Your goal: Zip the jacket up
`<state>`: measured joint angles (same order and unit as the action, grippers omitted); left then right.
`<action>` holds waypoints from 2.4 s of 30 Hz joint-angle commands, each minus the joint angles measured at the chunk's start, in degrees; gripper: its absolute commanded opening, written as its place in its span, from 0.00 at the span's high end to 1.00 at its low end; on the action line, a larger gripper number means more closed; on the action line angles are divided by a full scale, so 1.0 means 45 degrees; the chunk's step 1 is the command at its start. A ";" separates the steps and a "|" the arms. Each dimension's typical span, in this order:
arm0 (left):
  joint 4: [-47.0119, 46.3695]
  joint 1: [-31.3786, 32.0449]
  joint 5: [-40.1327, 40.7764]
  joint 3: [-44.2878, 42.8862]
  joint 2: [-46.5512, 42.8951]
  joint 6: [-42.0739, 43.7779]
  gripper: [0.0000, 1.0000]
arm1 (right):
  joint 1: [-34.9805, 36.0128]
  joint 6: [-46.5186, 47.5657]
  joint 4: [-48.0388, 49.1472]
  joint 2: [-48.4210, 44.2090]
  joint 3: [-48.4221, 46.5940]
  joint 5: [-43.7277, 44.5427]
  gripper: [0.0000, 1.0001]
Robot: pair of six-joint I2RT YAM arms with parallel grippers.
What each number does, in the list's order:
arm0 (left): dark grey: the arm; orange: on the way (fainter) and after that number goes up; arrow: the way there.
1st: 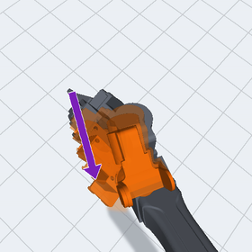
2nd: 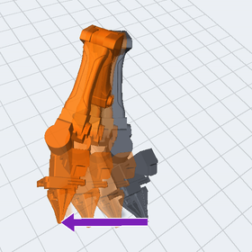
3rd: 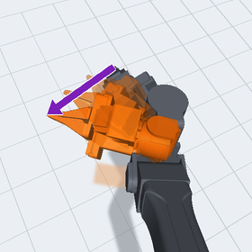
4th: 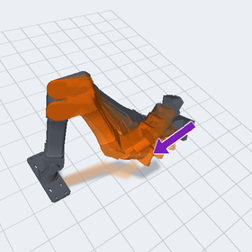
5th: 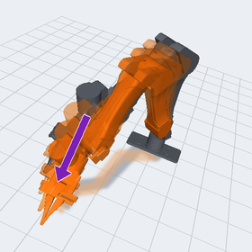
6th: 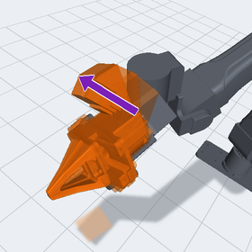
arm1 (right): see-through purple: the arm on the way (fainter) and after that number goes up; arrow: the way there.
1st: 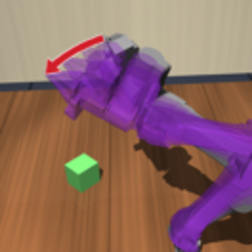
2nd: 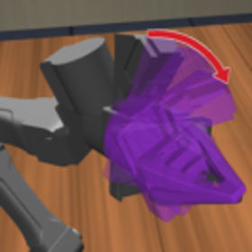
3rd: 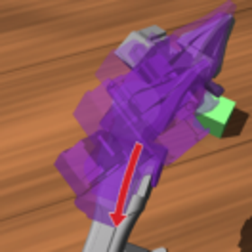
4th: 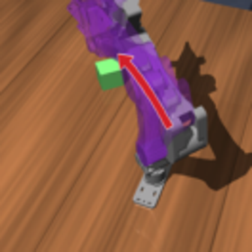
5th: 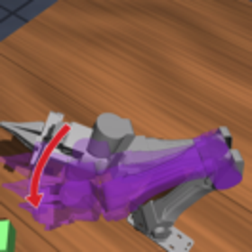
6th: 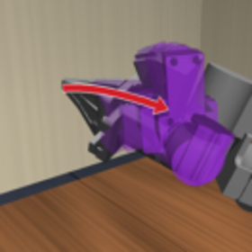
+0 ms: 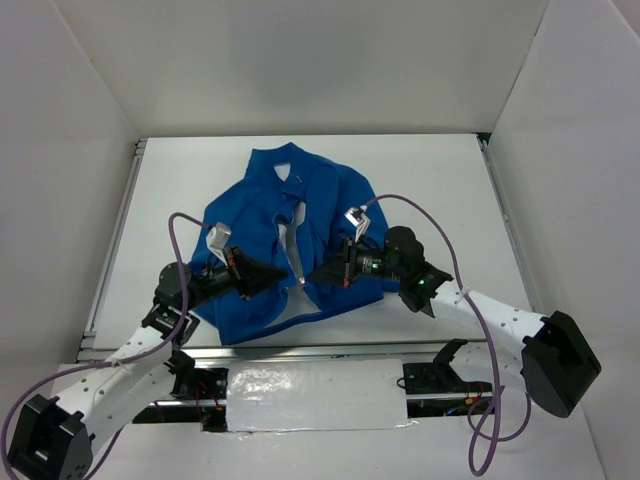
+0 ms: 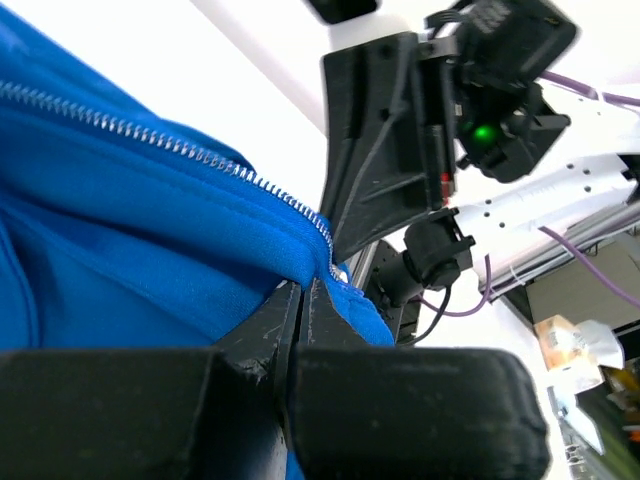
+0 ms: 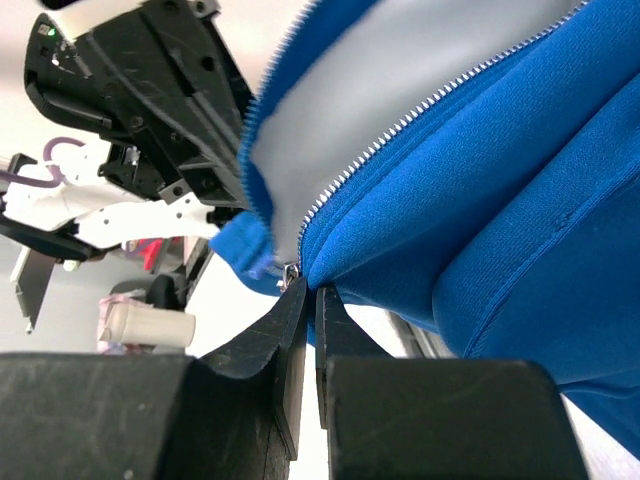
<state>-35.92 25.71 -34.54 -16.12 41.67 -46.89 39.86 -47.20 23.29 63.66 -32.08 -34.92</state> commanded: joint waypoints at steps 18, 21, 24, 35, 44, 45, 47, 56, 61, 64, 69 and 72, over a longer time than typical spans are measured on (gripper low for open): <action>-0.1744 0.0086 -0.0194 0.0340 -0.0745 0.2081 1.00 | -0.0009 -0.1521 0.1502 -0.0123 0.0330 -0.1302 1.00; -0.2190 0.0106 -0.0233 0.0476 -0.0530 0.2003 1.00 | -0.0009 -0.1620 0.1699 -0.0123 0.0292 -0.1342 1.00; -0.2621 0.0106 -0.0350 0.0535 -0.0179 0.1789 1.00 | -0.0009 -0.1699 0.1836 -0.0104 0.0214 -0.1361 1.00; -0.2565 0.0165 -0.0253 0.0496 -0.0217 0.1807 1.00 | 0.0069 -0.1543 0.1505 0.0170 -0.0041 -0.1031 1.00; -0.2603 0.0165 -0.0292 0.0613 -0.0393 0.1769 1.00 | 0.0108 -0.2050 0.2304 0.0385 0.0195 -0.1088 1.00; -0.2739 0.0165 -0.0331 0.0613 -0.0316 0.1711 1.00 | 0.0108 -0.2089 0.2325 0.0366 0.0175 -0.1108 1.00; -0.2779 0.0165 -0.0331 0.0633 -0.0295 0.1710 1.00 | 0.0128 -0.2070 0.2247 0.0327 0.0058 -0.1127 1.00; -0.2837 0.0165 -0.0370 0.0633 -0.0276 0.1710 1.00 | 0.0108 -0.2167 0.2325 0.0462 0.0038 -0.1050 1.00; -0.3033 0.0165 -0.0448 0.0672 -0.0198 0.1612 1.00 | 0.0147 -0.2304 0.2245 0.0736 -0.0157 -0.0952 1.00; -0.3130 0.0165 -0.0468 0.0691 -0.0178 0.1554 1.00 | 0.0127 -0.2382 0.2227 0.0854 -0.0254 -0.0854 1.00; -0.3248 0.0165 -0.0429 0.0770 -0.0139 0.1534 1.00 | 0.0127 -0.2655 0.2519 0.1010 -0.0353 -0.0893 1.00; -0.3151 0.0165 -0.0351 0.0828 -0.0178 0.1612 1.00 | 0.0127 -0.2909 0.2481 0.0835 -0.0314 -0.0679 1.00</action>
<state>-44.56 26.09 -35.29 -12.71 41.17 -39.62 39.97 -58.74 30.39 68.07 -31.09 -38.22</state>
